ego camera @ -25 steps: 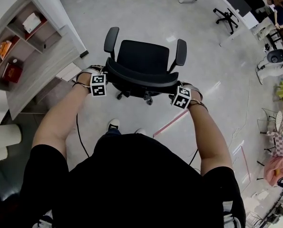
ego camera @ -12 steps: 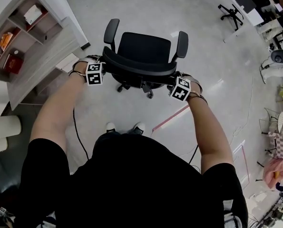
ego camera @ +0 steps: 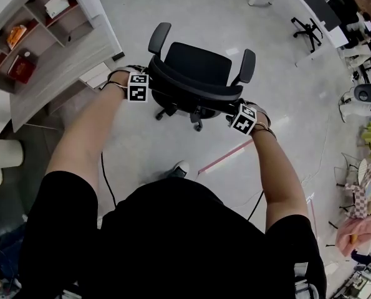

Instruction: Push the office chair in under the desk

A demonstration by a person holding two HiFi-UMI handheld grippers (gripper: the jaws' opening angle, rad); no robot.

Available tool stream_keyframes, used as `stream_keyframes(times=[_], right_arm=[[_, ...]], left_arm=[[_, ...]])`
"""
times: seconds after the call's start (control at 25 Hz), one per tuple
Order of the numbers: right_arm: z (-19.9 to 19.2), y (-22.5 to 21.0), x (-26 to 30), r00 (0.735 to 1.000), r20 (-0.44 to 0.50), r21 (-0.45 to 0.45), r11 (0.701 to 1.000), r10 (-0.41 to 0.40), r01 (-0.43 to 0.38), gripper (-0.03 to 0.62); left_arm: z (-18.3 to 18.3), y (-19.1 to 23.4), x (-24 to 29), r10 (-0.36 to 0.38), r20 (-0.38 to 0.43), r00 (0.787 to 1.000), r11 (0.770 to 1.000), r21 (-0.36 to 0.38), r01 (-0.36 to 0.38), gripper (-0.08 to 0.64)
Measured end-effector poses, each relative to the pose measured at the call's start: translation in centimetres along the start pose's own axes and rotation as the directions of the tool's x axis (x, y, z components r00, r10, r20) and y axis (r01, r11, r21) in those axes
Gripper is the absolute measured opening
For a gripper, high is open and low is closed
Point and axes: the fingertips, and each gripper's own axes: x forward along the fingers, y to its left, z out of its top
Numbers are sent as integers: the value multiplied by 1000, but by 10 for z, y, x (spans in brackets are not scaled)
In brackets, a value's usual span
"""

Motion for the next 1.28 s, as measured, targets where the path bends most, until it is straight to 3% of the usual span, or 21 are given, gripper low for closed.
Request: stream_keyframes(times=[0.32, 0.64, 1.28], right_arm=[[4, 35, -7, 1000, -20, -3, 1000, 22, -22, 227], [18, 102, -18, 1000, -9, -34, 999, 27, -27, 225], [74, 191, -29, 999, -4, -133, 990, 46, -46, 225]], left_arm=[[-2, -29, -11, 22, 22, 1000, 1000, -5, -22, 258], [-19, -103, -31, 42, 24, 999, 999, -35, -41, 258], [-78, -222, -73, 47, -10, 999, 991, -126, -48, 256]])
